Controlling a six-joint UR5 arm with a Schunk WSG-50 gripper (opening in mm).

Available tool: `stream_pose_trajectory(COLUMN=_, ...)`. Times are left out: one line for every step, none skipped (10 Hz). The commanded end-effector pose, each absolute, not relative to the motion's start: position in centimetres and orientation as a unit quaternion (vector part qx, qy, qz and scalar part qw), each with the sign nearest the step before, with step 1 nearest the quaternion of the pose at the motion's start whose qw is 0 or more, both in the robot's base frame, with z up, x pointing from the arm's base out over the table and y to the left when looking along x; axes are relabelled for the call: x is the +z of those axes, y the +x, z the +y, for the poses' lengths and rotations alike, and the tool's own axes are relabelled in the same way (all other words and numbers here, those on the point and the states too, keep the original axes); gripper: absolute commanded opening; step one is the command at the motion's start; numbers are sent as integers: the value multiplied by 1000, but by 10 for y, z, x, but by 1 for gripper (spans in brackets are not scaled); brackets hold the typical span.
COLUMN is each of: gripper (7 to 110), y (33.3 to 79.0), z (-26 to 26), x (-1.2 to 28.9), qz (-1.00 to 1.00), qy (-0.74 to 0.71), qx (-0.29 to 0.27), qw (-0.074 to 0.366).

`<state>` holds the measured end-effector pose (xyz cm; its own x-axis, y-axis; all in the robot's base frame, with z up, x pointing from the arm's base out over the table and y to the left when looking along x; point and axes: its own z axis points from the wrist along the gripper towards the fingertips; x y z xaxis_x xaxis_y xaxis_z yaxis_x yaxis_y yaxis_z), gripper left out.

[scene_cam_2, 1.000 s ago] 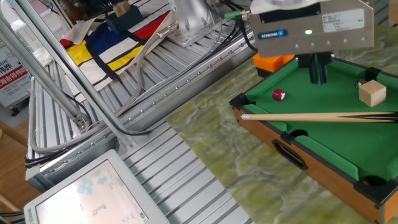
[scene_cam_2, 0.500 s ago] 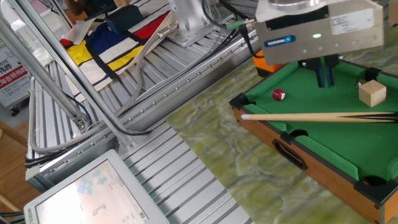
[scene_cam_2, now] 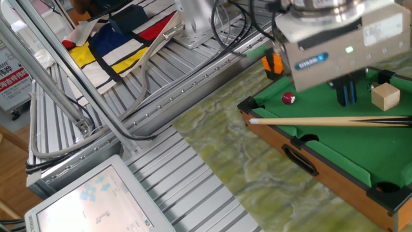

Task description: Hit the pool ball

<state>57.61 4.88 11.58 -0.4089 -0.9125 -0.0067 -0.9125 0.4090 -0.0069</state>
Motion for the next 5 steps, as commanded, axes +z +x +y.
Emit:
stream_pose_trajectory(gripper=7, y=579, z=65, x=97, qz=812, qy=-584, qx=1, qw=19)
stream_pose_trajectory(gripper=7, y=579, z=70, x=91, qz=810, qy=-586, qx=-1, qw=22)
stream_pose_trajectory(gripper=7, y=577, z=75, x=85, qz=809, qy=-588, qx=-3, qw=24)
stream_pose_trajectory(gripper=7, y=576, z=79, x=84, qz=803, qy=-595, qx=-1, qw=25)
stream_pose_trajectory(gripper=7, y=576, z=82, x=85, qz=789, qy=-613, qx=3, qw=28)
